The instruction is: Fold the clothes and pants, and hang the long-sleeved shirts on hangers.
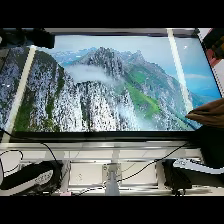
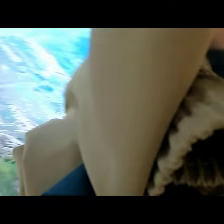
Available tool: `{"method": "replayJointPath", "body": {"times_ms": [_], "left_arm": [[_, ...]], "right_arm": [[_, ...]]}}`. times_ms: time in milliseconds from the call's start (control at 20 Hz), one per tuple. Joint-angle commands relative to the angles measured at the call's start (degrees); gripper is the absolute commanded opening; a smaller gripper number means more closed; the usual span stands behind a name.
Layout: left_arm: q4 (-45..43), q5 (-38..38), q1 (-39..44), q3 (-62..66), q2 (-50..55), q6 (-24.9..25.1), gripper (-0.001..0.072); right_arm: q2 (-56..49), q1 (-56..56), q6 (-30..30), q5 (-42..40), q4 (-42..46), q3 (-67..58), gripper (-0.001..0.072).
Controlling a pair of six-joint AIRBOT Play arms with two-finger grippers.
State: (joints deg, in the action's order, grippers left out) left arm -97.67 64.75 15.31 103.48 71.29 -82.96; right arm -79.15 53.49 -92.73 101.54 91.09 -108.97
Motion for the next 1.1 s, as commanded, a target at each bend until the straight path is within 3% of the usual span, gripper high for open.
{"method": "replayJointPath", "body": {"times_ms": [0, 350, 500, 750, 1050], "left_arm": [[-0.09, 0.09, -0.13, -0.02, -0.09, 0.00, 0.0019], [-0.92, -0.02, -0.13, -0.02, -0.07, 0.00, 0.0019], [-0.94, -0.04, -0.13, -0.02, -0.07, 0.02, 0.0019], [-0.90, -1.90, -0.11, -0.02, -0.07, -0.02, 0.0019], [-0.90, -5.60, -0.11, -0.02, -0.07, -0.02, 0.0019]], "right_arm": [[2.58, 10.54, 2.58, 3.13, 2.95, 1.68, 0.0041], [8.70, 29.33, 1.75, 2.36, -3.48, 17.53, 0.0041], [9.64, 30.42, 0.28, -0.13, 2.23, 23.45, 0.0041], [10.14, 30.42, -4.92, -12.48, 10.19, 28.63, 0.0041], [9.79, 30.45, -5.38, -19.65, 17.29, 40.81, 0.0041]]}}
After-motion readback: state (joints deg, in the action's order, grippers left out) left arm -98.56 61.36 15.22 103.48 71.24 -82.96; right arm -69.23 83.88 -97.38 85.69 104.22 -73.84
